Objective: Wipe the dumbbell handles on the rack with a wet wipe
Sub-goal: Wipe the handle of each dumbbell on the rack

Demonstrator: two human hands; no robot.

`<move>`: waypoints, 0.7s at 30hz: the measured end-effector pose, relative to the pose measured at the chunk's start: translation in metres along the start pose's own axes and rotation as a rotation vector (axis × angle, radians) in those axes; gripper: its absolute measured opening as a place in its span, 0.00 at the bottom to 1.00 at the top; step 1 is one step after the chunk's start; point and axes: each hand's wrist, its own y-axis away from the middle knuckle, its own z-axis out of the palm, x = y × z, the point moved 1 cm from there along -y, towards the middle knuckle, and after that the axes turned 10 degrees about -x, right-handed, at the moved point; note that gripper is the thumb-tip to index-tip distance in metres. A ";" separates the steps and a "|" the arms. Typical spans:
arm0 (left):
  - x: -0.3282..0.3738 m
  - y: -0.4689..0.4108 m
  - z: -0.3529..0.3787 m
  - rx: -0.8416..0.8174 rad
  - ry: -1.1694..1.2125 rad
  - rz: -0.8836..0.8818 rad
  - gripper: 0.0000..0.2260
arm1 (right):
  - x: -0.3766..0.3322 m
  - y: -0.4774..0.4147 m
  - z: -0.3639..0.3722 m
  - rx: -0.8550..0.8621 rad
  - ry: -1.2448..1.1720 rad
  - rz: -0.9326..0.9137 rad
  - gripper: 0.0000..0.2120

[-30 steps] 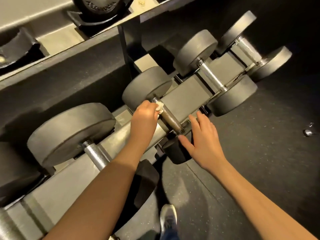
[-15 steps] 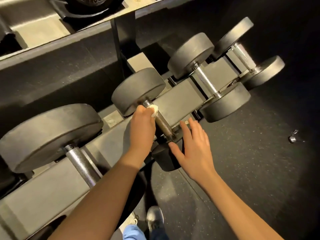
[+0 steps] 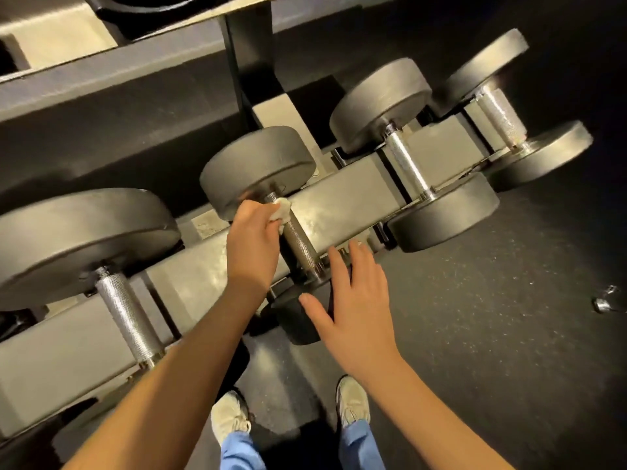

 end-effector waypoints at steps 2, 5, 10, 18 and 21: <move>0.003 0.001 0.005 0.053 -0.055 -0.054 0.10 | 0.005 -0.001 -0.005 -0.027 0.004 -0.068 0.32; 0.004 0.004 0.005 0.078 -0.128 -0.020 0.08 | 0.017 -0.005 -0.011 -0.075 -0.029 -0.196 0.28; 0.006 0.010 0.004 -0.027 -0.151 0.029 0.06 | 0.024 -0.010 -0.012 -0.079 -0.010 -0.259 0.26; 0.008 0.015 0.009 -0.010 -0.035 -0.069 0.06 | 0.023 -0.010 -0.012 -0.074 0.041 -0.251 0.27; 0.010 0.016 0.013 0.078 -0.022 -0.080 0.06 | 0.023 -0.010 -0.013 -0.079 0.039 -0.253 0.27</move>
